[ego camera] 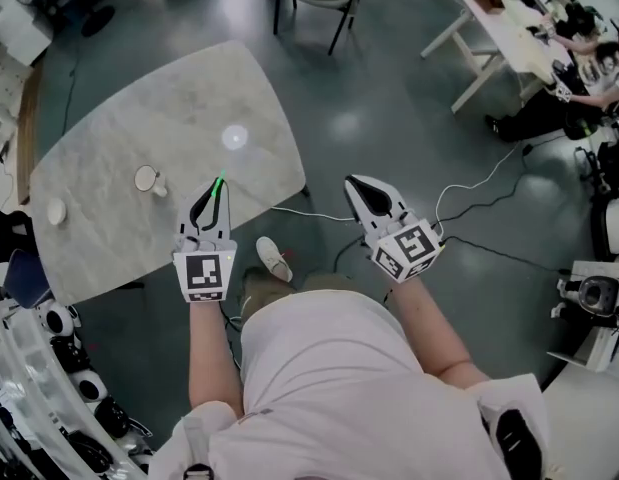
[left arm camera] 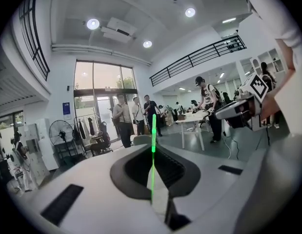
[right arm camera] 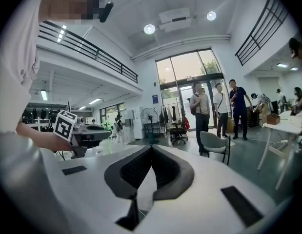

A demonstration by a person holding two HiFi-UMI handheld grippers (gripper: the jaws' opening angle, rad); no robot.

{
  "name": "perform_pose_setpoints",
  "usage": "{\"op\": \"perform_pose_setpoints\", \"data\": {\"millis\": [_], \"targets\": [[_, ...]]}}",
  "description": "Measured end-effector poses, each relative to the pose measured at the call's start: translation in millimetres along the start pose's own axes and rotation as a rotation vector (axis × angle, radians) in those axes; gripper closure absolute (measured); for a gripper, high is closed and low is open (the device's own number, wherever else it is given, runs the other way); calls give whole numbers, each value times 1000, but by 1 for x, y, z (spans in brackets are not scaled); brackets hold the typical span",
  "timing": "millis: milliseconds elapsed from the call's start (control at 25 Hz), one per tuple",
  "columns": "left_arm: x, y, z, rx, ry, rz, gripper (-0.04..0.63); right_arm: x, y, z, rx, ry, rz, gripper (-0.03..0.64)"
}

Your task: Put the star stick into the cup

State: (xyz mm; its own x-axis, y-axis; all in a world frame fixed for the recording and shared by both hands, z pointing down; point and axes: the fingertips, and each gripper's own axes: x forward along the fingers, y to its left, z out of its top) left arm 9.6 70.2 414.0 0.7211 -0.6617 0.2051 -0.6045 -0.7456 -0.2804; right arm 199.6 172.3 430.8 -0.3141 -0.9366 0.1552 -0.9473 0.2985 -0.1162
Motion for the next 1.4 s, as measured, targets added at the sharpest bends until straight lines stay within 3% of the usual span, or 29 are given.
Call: {"op": "perform_pose_setpoints", "data": {"millis": [320, 680, 1000, 1400], "targets": [[43, 86, -19, -79, -27, -46, 584, 89, -6, 18, -35, 44, -44, 607], [75, 120, -29, -121, -1, -5, 584, 147, -25, 32, -62, 81, 13, 607], [104, 145, -28, -151, 56, 124, 584, 213, -50, 39, -59, 114, 188, 607], [93, 180, -49, -201, 168, 406, 584, 292, -32, 27, -51, 166, 518, 607]]}}
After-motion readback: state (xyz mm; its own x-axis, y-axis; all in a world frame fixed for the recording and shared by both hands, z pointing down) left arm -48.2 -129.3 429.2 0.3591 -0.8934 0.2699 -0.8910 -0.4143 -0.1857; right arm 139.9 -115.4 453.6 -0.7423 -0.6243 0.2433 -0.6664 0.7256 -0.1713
